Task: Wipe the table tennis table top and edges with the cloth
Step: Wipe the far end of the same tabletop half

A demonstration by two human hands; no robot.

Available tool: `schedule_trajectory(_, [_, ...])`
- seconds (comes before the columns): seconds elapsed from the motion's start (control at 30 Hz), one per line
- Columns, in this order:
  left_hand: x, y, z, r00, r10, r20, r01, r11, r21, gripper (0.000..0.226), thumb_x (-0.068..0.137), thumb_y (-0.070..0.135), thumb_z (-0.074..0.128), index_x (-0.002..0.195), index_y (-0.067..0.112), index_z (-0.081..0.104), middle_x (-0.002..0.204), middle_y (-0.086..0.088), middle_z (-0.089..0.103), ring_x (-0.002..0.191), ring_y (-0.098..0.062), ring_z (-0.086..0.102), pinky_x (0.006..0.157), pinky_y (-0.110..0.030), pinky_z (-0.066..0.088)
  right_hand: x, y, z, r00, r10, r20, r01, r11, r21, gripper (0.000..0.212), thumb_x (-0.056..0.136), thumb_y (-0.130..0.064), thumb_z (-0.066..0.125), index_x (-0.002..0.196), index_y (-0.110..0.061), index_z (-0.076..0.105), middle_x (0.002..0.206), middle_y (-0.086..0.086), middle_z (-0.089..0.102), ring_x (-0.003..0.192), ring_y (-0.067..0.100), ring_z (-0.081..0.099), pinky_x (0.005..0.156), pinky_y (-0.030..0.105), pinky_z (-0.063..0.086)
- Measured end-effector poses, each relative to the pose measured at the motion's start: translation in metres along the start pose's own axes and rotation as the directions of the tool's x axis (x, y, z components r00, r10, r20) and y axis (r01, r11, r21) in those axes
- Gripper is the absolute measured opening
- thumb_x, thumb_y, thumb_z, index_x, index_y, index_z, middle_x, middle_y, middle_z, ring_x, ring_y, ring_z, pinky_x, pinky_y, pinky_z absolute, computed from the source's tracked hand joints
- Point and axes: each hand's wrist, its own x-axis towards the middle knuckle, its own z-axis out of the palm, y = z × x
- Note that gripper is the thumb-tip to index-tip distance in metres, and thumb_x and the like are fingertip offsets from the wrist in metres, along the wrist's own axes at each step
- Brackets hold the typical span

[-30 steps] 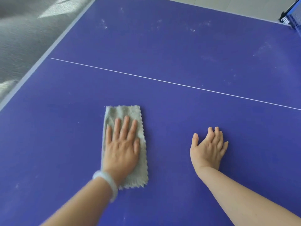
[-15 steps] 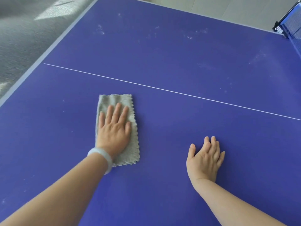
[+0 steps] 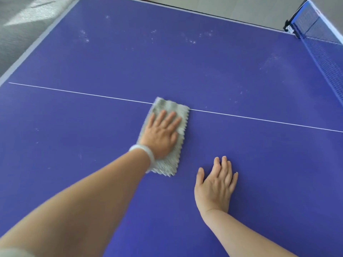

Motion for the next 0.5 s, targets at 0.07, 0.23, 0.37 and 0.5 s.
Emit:
schedule_trajectory(0.07, [-0.010, -0.032, -0.001, 0.987, -0.144, -0.065, 0.140, 0.988, -0.060, 0.056, 0.103, 0.042, 0.026, 0.158, 0.035, 0.014, 0.166, 0.007, 0.009, 0.153, -0.022, 0.002, 0.123, -0.046, -0.001, 0.000, 0.000, 0.000, 1.000, -0.007, 0.000, 0.007, 1.000, 0.000, 0.064, 0.099, -0.043, 0.045, 0.151, -0.007, 0.037, 0.162, 0.012, 0.028, 0.152, 0.028, 0.022, 0.124, 0.053, 0.012])
schedule_trajectory(0.23, [-0.082, -0.059, 0.000, 0.916, -0.393, -0.086, 0.380, 0.915, -0.135, 0.056, 0.102, 0.042, 0.024, 0.157, 0.034, 0.015, 0.166, 0.007, 0.009, 0.153, -0.022, 0.002, 0.123, -0.047, 0.002, -0.001, -0.001, -0.003, 1.000, -0.009, 0.018, 0.009, 1.000, 0.018, 0.064, 0.100, -0.044, 0.043, 0.151, -0.007, 0.036, 0.163, 0.013, 0.026, 0.152, 0.028, 0.020, 0.124, 0.053, 0.010])
schedule_trajectory(0.37, [-0.175, 0.001, 0.009, 0.925, -0.366, -0.102, 0.354, 0.928, -0.115, 0.061, 0.098, 0.041, 0.026, 0.157, 0.027, 0.024, 0.165, 0.002, 0.016, 0.153, -0.025, 0.009, 0.123, -0.048, 0.009, -0.002, -0.002, -0.005, 0.998, -0.019, 0.056, 0.017, 0.999, 0.034, 0.066, 0.100, -0.046, 0.039, 0.153, -0.008, 0.031, 0.164, 0.012, 0.021, 0.153, 0.027, 0.014, 0.124, 0.052, 0.005])
schedule_trajectory(0.5, [-0.258, 0.056, 0.031, 0.960, -0.275, -0.056, 0.263, 0.952, -0.155, 0.062, 0.096, 0.039, 0.035, 0.156, 0.026, 0.027, 0.165, 0.003, 0.016, 0.152, -0.025, 0.012, 0.120, -0.052, 0.016, -0.001, -0.002, -0.007, 0.997, -0.019, 0.078, 0.015, 0.998, 0.055, 0.067, 0.100, -0.046, 0.038, 0.155, -0.009, 0.027, 0.166, 0.012, 0.017, 0.154, 0.027, 0.010, 0.124, 0.052, 0.002])
